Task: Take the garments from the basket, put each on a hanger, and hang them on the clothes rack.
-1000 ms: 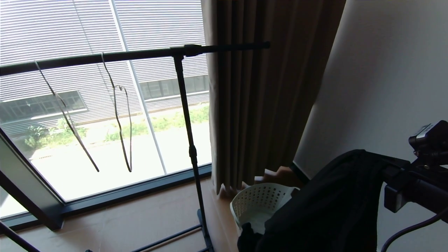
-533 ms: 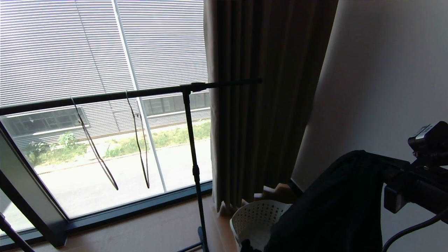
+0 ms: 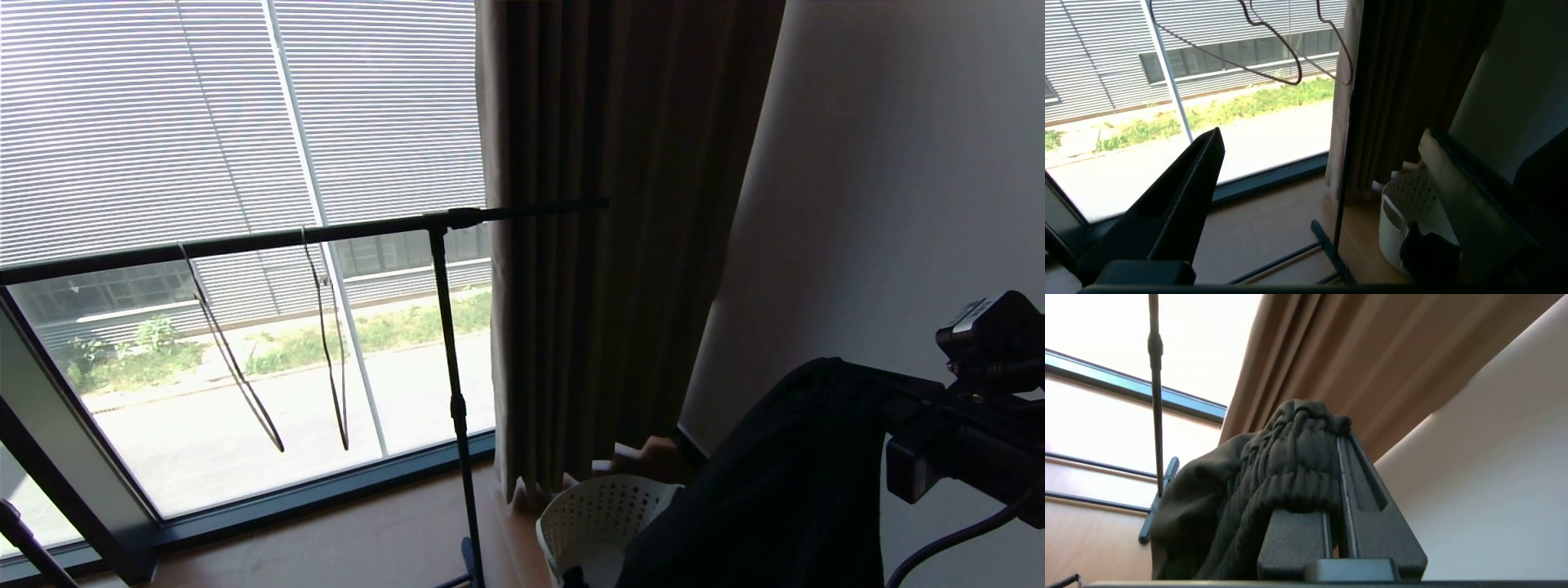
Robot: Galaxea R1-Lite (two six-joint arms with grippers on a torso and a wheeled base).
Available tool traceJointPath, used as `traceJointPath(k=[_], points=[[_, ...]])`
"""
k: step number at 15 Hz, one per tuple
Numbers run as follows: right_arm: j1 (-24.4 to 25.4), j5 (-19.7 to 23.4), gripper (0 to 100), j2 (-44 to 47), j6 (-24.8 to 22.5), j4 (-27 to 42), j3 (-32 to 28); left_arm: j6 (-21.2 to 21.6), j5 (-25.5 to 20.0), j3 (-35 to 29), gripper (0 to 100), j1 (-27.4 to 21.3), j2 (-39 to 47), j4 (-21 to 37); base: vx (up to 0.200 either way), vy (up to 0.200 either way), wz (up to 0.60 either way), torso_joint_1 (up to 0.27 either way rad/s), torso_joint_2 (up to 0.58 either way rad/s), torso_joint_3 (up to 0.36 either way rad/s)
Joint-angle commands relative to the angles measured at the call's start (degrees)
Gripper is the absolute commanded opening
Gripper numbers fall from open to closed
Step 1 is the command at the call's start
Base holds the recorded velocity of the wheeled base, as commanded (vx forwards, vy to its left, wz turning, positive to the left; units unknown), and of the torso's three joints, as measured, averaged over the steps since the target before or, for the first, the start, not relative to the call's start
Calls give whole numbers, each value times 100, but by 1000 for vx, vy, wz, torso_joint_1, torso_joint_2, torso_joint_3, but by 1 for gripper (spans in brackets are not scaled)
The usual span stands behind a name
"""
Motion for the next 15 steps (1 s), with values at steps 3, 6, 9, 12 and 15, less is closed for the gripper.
traceJointPath(k=[3,6,9,12,15], points=[[11,-2,0,28,-2,-3,25,-7,0,0,100,5,-2,-7,0,0,0,0,0,0],[125,-10,0,28,-2,-11,42,-7,9,0,100,5,-2,-7,0,0,0,2,-1,-128],[142,-2,0,107,-2,-11,16,-16,9,0,100,5,-2,-7,0,0,400,10,2,-46],[142,-2,0,125,-2,-11,34,-16,9,0,100,5,-2,-7,0,0,600,4,2,-7],[142,-2,0,116,-2,-11,42,-16,9,0,100,5,-2,-7,0,0,600,1,4,-1]])
